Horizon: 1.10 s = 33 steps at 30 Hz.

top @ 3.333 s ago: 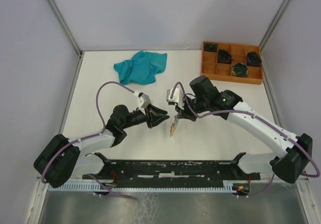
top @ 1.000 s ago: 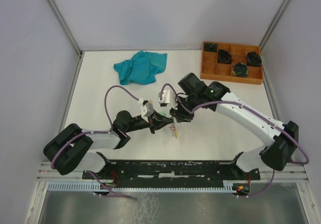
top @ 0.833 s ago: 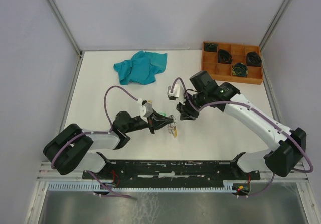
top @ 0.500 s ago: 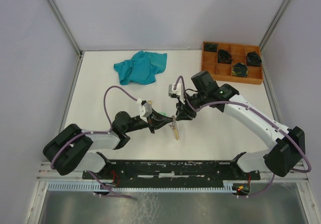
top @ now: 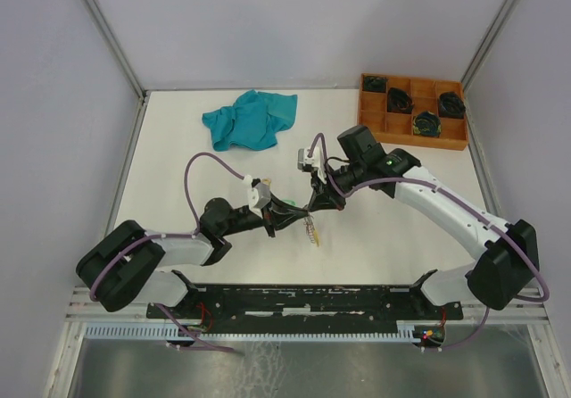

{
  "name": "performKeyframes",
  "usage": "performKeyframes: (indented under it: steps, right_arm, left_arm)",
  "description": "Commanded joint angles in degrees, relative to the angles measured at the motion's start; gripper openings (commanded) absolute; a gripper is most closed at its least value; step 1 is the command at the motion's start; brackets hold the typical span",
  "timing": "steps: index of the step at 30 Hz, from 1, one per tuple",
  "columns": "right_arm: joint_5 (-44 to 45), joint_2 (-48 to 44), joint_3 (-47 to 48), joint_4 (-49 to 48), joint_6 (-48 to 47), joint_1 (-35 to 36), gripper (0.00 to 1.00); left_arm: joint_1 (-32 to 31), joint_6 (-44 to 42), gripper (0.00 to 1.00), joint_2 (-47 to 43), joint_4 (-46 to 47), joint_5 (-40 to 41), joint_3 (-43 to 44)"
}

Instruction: Put the keys on the keyring

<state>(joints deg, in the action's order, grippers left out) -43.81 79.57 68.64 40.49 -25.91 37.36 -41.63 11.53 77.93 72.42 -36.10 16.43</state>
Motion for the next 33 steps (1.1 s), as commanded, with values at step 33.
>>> performKeyframes:
  steps: [33]
  right_arm:
    - [-5.8,-0.3,-0.5,-2.6,0.2,-0.1,0.01]
  left_arm:
    - [-0.2,-1.5,0.08,-2.9,-2.4,2.3,1.7]
